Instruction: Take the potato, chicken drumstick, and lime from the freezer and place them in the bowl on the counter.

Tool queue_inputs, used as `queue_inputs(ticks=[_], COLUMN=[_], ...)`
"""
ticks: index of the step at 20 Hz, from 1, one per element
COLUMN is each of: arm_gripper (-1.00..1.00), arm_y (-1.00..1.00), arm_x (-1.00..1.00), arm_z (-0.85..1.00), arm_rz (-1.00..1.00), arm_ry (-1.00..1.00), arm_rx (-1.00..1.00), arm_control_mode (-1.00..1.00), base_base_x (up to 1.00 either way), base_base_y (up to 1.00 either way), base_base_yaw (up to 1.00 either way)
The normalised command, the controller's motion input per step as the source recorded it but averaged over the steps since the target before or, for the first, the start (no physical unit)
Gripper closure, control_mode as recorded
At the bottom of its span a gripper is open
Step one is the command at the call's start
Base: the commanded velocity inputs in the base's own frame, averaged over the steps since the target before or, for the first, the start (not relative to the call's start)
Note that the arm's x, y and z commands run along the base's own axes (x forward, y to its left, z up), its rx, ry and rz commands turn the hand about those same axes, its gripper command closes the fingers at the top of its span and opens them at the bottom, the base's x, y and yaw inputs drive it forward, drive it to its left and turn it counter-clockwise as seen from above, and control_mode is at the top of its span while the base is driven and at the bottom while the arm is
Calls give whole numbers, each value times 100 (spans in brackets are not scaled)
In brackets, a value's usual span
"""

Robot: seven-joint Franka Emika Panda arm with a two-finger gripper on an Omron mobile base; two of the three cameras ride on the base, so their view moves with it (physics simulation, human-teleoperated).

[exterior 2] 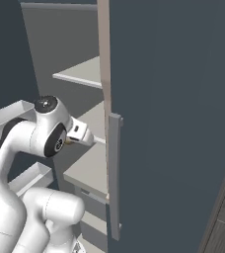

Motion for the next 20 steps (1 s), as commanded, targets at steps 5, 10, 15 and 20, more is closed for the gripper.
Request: queue_inputs(ticks=[5, 10, 15, 20], arm_gripper=[100, 100, 100, 100], arm_y=[17, 25, 18, 1], arm_x=[-58, -52, -47, -36], arm_z=[44, 44, 37, 28], arm_rz=[0, 0, 0, 0], arm_ry=[0, 0, -2, 0], arm_rx=[0, -2, -5, -3], arm_control_mode=[-100, -100, -100, -100], base_base_x=[0, 0, 0, 0], base_base_y=[0, 0, 0, 0], base_base_yaw=[0, 0, 0, 0])
